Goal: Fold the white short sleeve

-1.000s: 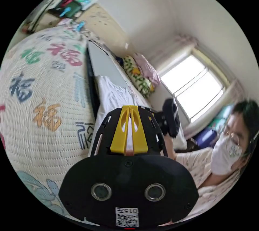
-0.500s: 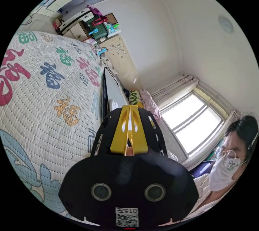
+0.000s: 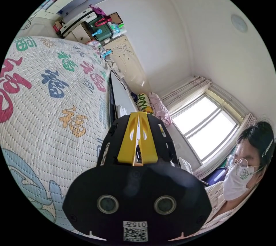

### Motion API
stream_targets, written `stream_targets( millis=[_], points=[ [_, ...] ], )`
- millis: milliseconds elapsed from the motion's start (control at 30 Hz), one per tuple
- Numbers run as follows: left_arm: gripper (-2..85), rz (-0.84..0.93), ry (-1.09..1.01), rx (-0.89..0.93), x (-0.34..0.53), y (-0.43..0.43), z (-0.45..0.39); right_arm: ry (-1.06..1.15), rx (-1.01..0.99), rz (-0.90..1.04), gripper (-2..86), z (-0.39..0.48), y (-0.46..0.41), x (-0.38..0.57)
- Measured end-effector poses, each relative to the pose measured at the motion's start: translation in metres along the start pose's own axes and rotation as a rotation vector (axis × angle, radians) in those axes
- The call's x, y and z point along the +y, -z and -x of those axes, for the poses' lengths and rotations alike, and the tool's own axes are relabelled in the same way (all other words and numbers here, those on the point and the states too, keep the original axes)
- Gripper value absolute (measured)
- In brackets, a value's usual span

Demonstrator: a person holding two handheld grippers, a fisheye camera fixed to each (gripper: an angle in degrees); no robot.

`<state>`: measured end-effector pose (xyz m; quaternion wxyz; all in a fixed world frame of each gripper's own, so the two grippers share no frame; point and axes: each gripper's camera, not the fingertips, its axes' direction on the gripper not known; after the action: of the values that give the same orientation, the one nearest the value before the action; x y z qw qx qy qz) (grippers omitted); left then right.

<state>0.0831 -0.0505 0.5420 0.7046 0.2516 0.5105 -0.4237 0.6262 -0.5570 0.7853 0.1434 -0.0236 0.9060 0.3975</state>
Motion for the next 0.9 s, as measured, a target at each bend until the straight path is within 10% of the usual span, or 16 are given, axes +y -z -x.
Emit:
stream_targets(
  millis=[900],
  points=[
    [-1.0,0.056,-0.014,0.011,0.096,-0.074,-0.052,0.210,0.093,0.038,-1.0,-0.056,-0.118,-0.075]
  ],
)
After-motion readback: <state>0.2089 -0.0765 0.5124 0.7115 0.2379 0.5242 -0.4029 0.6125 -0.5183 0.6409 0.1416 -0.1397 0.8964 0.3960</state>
